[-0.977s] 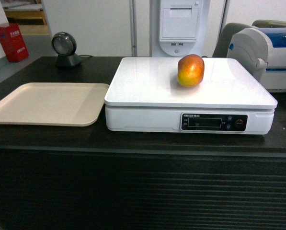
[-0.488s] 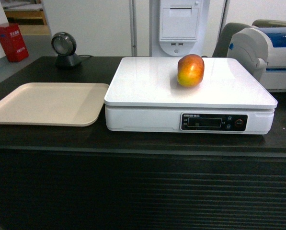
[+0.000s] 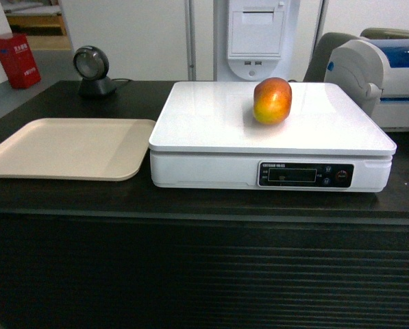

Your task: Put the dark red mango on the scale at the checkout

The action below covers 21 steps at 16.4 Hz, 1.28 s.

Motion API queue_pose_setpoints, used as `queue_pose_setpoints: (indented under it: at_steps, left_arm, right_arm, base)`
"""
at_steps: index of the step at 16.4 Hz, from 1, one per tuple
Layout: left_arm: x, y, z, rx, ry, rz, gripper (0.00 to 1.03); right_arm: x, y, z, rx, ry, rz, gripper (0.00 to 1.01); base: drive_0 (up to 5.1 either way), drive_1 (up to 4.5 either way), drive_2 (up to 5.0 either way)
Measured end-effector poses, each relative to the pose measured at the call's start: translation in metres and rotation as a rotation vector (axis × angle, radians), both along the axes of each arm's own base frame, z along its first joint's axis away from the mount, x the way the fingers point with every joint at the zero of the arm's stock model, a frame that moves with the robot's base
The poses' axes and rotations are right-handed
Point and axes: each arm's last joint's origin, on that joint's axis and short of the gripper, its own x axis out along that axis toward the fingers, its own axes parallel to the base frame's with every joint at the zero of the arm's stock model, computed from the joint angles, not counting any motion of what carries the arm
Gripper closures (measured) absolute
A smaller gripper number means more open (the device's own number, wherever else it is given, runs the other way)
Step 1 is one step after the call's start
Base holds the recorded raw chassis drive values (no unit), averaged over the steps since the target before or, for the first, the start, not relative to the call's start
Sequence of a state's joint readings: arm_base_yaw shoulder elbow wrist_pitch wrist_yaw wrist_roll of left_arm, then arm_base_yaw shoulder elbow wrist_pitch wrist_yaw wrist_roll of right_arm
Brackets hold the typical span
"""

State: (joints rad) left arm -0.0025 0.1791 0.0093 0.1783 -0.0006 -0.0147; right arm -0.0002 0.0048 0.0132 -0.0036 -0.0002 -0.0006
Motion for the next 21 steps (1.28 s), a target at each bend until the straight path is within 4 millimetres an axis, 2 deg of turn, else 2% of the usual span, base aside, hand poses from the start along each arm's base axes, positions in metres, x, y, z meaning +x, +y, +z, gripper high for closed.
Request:
queue_pose_setpoints:
  at_steps: [2,3,11,12,19,20,21]
  left_arm:
    - [-0.0091,0.0000,-0.0066,0.000,0.051,-0.002,1.01]
    - [-0.0110,0.0000,-0.0009,0.000,-0.010,-0.002,1.01]
    - [-0.0109,0.0000,-0.0032,0.000,0.011,0.000,1.01]
    - [-0.0109,0.0000,-0.0032,0.000,0.011,0.000,0.94]
    - [-0.0109,0.0000,-0.0033,0.000,0.011,0.000,0.09]
    - [-0.0109,0.0000,-0.0032,0.002,0.011,0.000,0.03]
    - [-0.0109,0.0000,-0.0032,0.001,0.011,0.000,0.06]
  right_arm:
    - [0.0000,0.0000,0.0000,0.000,0.000,0.000,0.03]
    - [0.0000,0.0000,0.0000,0.000,0.000,0.000,0.03]
    - [0.0000,0.0000,0.0000,0.000,0.000,0.000,0.03]
    - [0.0000,0.0000,0.0000,0.000,0.000,0.000,0.03]
    - [0.0000,0.0000,0.0000,0.000,0.000,0.000,0.03]
    - [0.0000,0.0000,0.0000,0.000,0.000,0.000,0.03]
    - [0.0000,0.0000,0.0000,0.000,0.000,0.000,0.03]
  base:
    - [0.0,0.00,0.0]
    - [0.0,0.00,0.0]
    - [0.0,0.00,0.0]
    - [0.0,0.00,0.0]
    - [0.0,0.00,0.0]
    - [0.0,0.00,0.0]
    - [0.0,0.00,0.0]
